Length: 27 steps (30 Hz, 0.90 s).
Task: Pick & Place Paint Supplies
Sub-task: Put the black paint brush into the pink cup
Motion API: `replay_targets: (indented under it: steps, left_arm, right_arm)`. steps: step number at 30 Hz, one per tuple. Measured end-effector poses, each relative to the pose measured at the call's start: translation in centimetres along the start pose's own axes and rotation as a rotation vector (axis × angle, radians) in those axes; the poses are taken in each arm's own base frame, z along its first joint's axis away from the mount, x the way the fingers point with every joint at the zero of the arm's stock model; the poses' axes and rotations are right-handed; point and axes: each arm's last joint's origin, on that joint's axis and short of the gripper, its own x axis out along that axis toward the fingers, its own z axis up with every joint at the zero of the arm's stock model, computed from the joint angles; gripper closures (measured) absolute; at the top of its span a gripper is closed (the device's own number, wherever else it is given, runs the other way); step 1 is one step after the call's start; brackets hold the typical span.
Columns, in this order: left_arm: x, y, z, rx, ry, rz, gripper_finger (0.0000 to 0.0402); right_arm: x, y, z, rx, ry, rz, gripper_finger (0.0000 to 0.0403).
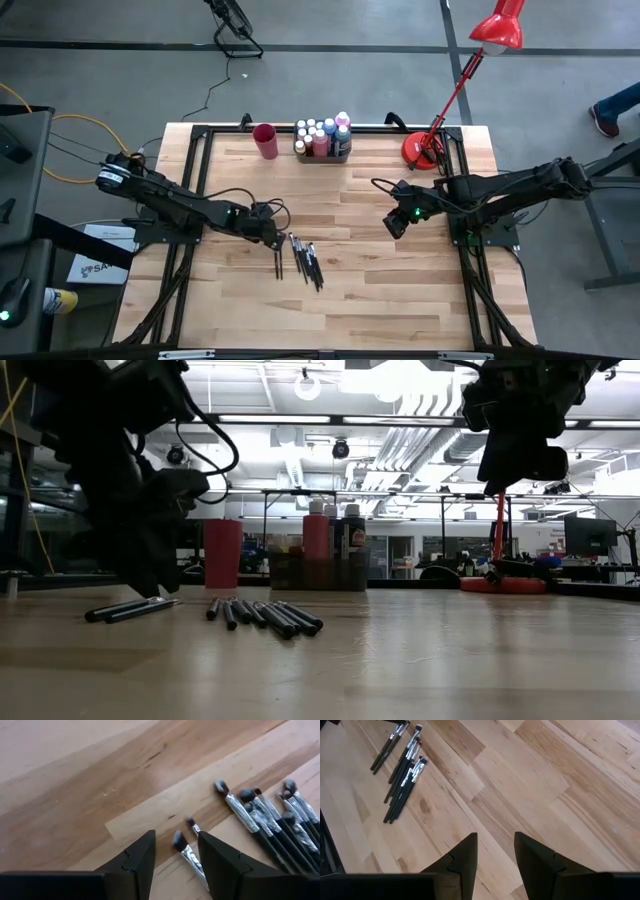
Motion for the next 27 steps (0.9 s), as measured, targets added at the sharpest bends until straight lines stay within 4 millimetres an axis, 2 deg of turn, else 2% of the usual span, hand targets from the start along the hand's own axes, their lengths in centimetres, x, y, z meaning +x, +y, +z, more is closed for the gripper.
replay_targets:
  steps: [9,15,21,27]
  left_arm:
    - [0.3,-0.7,0.1,-0.007,0.036,0.042,0.0256]
    - [-0.1,-2.0,0.5,0.066,0.091,0.177,0.0256]
    - [1.1,-3.1,0.5,0.099,0.105,0.211,0.0256]
    - [1.2,-3.2,0.5,0.104,0.112,0.223,0.0256]
  right_arm:
    - [0.0,0.0,0.0,-0.013,-0.002,-0.003,0.0280]
    - [0.0,0.0,0.0,-0.019,-0.001,-0.003,0.0280]
    - [0.0,0.0,0.0,-0.020,0.002,-0.006,0.0280]
    - [0.0,-0.1,-0.1,-0.020,0.009,-0.011,0.0280]
